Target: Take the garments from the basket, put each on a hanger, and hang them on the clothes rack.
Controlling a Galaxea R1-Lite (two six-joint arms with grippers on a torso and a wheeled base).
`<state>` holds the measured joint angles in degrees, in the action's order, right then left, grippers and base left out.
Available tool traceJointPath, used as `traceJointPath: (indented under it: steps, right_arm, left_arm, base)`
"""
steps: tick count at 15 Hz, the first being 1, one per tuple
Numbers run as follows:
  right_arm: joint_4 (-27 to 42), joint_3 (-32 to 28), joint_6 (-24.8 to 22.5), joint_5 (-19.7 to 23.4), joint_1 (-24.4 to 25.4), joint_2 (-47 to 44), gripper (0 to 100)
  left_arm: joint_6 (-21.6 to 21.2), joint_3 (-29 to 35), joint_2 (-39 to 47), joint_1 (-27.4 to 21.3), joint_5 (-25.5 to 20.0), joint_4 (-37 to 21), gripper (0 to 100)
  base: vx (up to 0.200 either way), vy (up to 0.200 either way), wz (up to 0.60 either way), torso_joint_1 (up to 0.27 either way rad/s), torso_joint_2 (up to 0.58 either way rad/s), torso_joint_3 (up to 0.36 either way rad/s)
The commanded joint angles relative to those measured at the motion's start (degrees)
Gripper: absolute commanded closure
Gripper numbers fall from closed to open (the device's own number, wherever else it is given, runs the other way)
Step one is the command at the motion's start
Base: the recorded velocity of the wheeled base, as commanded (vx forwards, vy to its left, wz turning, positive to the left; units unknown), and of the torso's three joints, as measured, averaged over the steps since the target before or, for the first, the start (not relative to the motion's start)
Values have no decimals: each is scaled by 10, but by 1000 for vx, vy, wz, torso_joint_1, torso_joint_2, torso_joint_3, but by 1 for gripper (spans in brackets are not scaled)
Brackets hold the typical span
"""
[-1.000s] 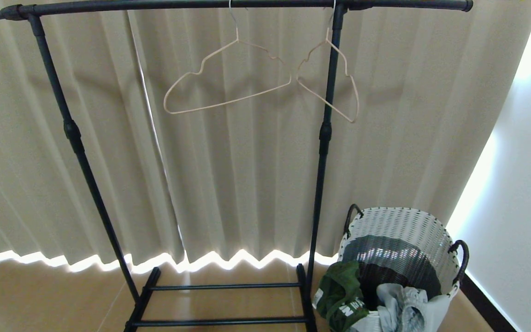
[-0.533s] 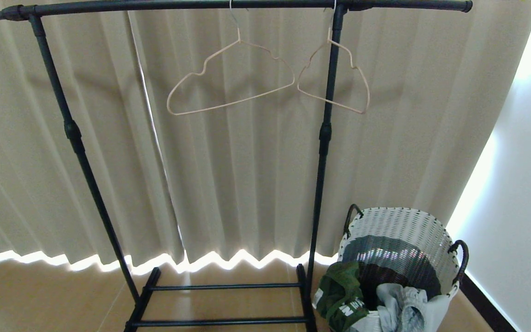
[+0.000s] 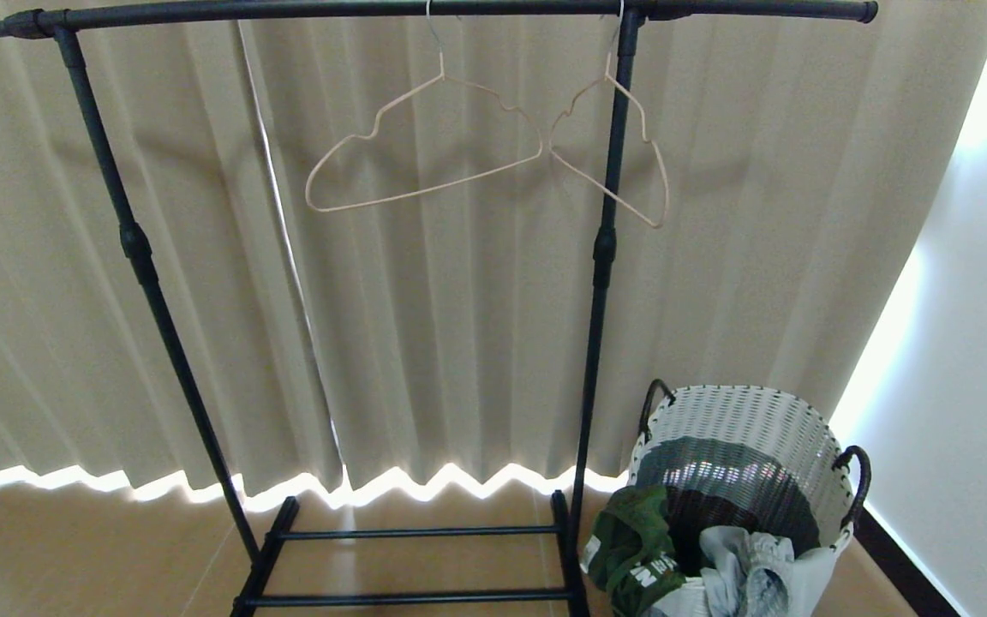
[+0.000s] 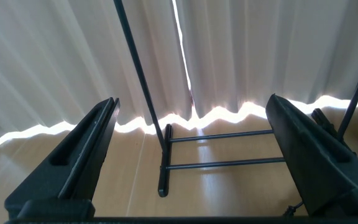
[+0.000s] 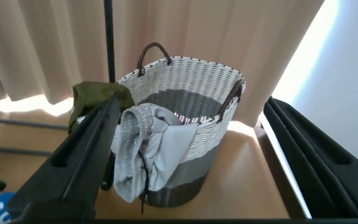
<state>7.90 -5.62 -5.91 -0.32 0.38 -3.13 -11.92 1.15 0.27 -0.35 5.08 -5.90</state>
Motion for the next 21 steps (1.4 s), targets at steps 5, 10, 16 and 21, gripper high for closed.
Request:
traceJointPath:
  steps: [5,10,16,21]
  right_arm:
    - [19,-74,-134,-46,12,-307,0]
    - [18,-60,-138,-54,12,-375,0]
    - [-90,-62,-220,-48,23,-638,0]
    - [-179,-63,-248,-40,103,-812,0]
  left_arm:
    - [0,0,0,0,0,0,0]
    - [1,0,0,0,1,0,0]
    - [1,0,0,0,1,0,0]
    - [1,0,0,0,1,0,0]
  base:
    - [120,0,0,0,1,3]
    - [80,0,0,0,0,1]
    - [0,0,0,0,0,0]
    - [0,0,0,0,0,0]
